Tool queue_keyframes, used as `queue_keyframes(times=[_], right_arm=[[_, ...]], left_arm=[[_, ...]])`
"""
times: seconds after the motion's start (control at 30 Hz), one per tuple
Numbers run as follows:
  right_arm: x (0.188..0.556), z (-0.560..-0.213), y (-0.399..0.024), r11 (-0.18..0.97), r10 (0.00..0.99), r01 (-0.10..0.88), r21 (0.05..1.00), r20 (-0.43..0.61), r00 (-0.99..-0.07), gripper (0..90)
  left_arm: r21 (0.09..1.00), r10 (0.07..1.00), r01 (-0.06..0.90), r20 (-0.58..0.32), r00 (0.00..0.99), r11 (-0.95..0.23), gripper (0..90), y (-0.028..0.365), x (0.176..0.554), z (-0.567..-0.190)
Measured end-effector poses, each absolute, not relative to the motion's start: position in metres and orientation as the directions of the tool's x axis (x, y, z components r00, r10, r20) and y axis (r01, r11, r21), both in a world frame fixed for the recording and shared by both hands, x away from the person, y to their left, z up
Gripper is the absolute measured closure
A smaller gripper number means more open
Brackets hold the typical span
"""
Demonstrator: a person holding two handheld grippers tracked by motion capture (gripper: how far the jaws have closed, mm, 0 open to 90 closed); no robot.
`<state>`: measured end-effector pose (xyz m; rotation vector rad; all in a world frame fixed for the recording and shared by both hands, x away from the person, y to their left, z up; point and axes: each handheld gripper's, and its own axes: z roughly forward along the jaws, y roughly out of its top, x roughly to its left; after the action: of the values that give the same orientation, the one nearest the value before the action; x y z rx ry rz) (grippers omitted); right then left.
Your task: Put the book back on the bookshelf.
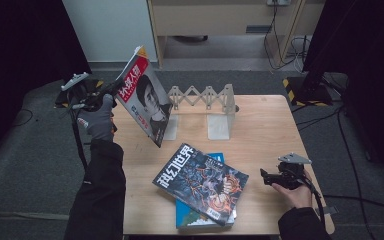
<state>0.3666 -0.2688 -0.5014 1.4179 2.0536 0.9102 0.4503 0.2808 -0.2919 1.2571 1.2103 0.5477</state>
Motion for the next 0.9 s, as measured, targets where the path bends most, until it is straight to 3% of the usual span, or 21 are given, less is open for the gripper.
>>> queue_keyframes(times=[0.63,0.9], right_arm=[[0.366,-0.501,-0.267,0.261,0.931,0.607,0.751,-0.030,-0.363,7.2],[0.366,-0.502,-0.265,0.264,0.931,0.608,0.749,-0.034,-0.362,7.5]], left_arm=[[0.958,0.936,0.254,-0.205,0.287,0.131,86.4,0.239,0.458,-0.301],[0.962,0.946,0.247,-0.180,0.271,0.113,86.4,0.236,0.455,-0.312]])
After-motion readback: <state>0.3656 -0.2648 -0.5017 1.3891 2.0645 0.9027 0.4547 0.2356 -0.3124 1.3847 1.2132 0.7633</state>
